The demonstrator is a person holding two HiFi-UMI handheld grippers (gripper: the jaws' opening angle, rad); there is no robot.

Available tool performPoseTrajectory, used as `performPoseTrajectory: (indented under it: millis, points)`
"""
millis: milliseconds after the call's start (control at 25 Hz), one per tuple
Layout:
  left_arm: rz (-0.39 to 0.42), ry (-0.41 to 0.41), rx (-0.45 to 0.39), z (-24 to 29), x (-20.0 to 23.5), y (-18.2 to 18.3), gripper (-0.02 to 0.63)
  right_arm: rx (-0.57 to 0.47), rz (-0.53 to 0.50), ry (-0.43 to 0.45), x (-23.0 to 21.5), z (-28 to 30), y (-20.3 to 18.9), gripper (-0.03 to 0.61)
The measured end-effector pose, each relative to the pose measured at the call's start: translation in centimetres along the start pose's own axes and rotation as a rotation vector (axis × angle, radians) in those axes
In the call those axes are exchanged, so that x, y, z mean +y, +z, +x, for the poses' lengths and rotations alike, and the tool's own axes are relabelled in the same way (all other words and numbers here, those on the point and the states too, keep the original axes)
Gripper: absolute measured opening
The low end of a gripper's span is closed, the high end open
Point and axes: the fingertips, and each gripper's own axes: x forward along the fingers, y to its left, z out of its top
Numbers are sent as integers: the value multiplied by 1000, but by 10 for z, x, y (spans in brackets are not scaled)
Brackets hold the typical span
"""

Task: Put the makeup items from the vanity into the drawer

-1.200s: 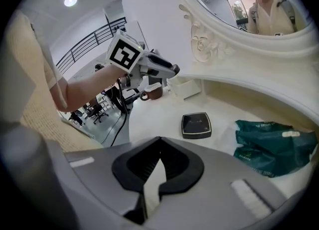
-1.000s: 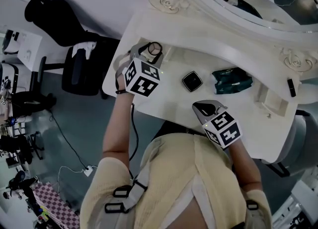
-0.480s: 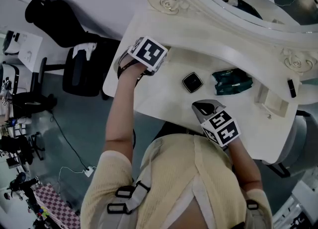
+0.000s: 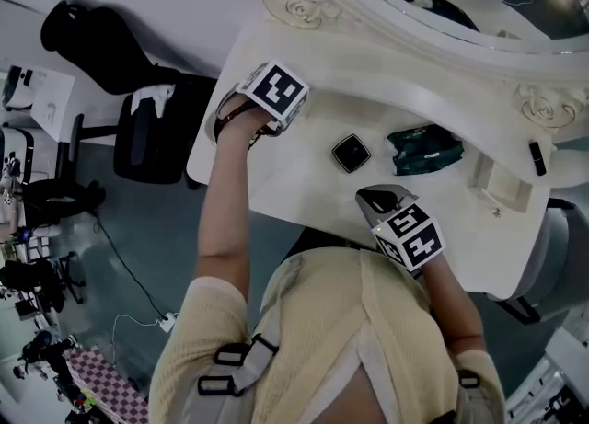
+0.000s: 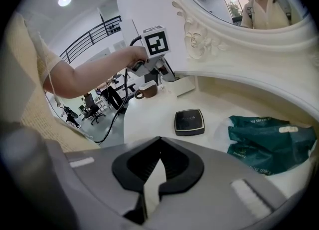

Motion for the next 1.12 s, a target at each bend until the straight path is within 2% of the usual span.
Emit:
performPoseTrajectory:
  millis: [160,480,720,800,880,1120]
  points:
    - [33,46,5,0,5,-3,225,-1,-2,5,1,1,2,2]
    - [47,103,-57,-2,12,-4,227,4,-1,9,2,3,1,2]
    - [12,118,-124,-17,15,0,227,4,7,6,2,2,0,2]
    - [1,113,-204,-35,13,9,225,1,11,3,2,1,-1,2]
    - [11,103,-323,-56,4,24,188,-1,16,-3,0,0,-2,2]
    - [113,155,-561,-105,-33,43,169,-8,31,-21,-6,-5,-2,1]
